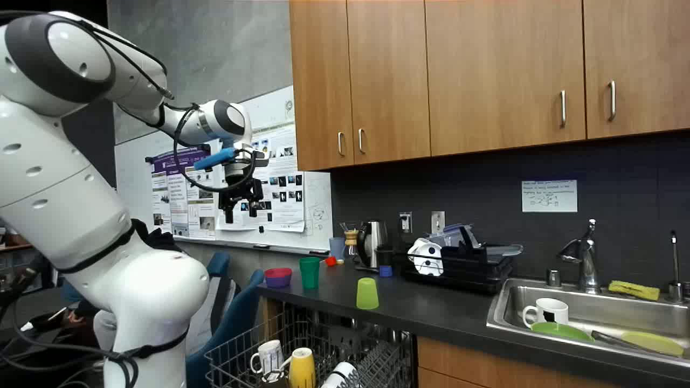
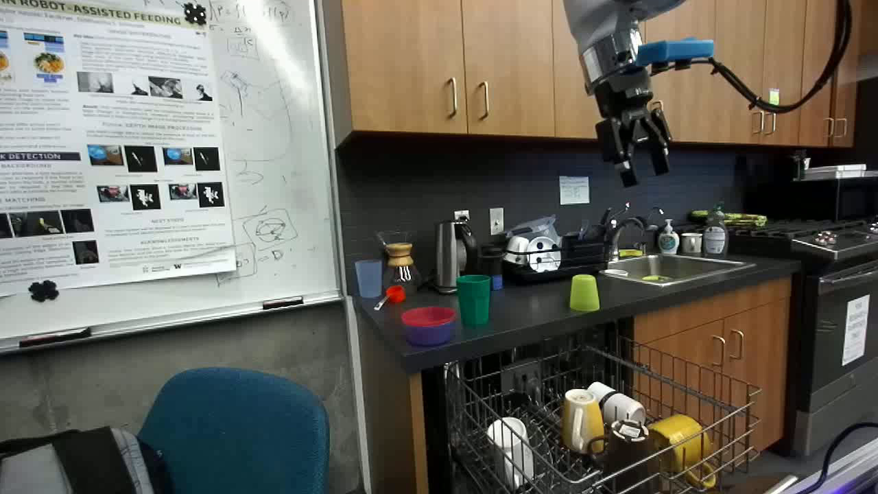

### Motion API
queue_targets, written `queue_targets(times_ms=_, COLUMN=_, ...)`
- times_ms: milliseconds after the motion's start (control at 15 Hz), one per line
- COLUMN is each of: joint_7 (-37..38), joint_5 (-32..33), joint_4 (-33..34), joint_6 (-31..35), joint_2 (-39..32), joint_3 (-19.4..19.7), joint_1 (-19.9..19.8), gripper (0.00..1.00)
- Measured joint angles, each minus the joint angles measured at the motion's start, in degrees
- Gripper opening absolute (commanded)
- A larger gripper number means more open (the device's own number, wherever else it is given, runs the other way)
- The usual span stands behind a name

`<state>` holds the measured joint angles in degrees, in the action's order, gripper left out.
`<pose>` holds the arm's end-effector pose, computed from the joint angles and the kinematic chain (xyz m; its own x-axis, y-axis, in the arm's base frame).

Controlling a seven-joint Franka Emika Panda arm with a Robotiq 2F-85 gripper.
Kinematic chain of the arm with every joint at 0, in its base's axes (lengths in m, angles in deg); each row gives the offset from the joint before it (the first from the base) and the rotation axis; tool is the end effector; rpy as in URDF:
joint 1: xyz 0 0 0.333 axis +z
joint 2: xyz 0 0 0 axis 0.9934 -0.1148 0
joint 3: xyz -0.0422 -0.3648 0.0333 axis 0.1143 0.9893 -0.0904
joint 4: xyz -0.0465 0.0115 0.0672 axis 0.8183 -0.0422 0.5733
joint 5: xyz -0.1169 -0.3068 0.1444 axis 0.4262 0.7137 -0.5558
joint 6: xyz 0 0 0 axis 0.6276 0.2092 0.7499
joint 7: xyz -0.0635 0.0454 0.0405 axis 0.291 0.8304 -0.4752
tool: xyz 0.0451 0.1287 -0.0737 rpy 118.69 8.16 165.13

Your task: Put the yellow cup inside the green cup.

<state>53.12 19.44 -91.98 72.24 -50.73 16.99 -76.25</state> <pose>0.2409 0.1473 0.5614 0.9757 0.1376 -0.1706 0.1698 -0.9667 0.1915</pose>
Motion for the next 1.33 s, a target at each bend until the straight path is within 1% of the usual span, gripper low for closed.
queue_targets(times_ms=667, joint_7=0.01, joint_5=0.0, joint_4=0.02, joint_6=0.51, joint_2=-0.24, joint_3=0.11, joint_1=0.01, gripper=1.0)
queue_targets(times_ms=800, joint_7=0.0, joint_5=0.0, joint_4=0.11, joint_6=2.98, joint_2=-1.25, joint_3=0.27, joint_1=0.01, gripper=1.0)
queue_targets(times_ms=1000, joint_7=0.0, joint_5=0.0, joint_4=0.58, joint_6=8.65, joint_2=-4.39, joint_3=0.57, joint_1=0.01, gripper=1.0)
queue_targets(times_ms=1333, joint_7=0.9, joint_5=1.37, joint_4=3.89, joint_6=16.13, joint_2=-13.41, joint_3=1.45, joint_1=-0.87, gripper=1.0)
